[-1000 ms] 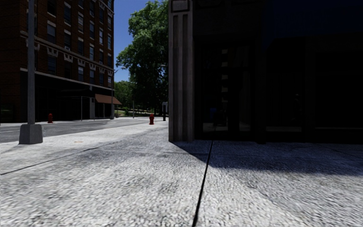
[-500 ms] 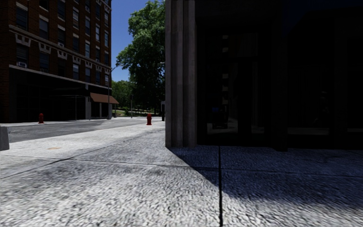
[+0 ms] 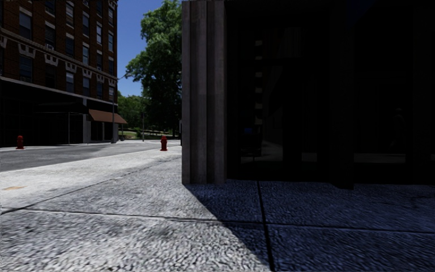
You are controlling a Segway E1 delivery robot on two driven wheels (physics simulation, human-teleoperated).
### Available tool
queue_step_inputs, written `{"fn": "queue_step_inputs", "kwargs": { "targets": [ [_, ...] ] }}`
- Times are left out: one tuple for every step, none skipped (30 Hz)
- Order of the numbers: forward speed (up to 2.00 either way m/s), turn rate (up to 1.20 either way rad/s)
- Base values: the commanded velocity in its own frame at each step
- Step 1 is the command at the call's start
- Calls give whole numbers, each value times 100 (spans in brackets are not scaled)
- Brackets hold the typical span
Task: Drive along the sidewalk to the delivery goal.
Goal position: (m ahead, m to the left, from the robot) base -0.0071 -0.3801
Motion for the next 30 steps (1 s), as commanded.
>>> {"fn": "queue_step_inputs", "kwargs": {
  "targets": [
    [104, -33],
    [72, -25],
    [0, -4],
    [0, 0],
    [0, 0],
    [0, 0],
    [0, 0],
    [0, 0],
    [0, 0],
    [0, 0],
    [0, 0],
    [0, 0],
    [0, 0],
    [0, 0],
    [0, 0],
    [0, 0],
    [0, 0],
    [0, 0],
    [0, 0],
    [0, 0],
    [0, 0],
    [0, 0],
    [0, 0],
    [0, 0],
    [0, 0],
    [0, 0],
    [0, 0],
    [0, 0],
    [0, 0],
    [0, 0]
  ]
}}
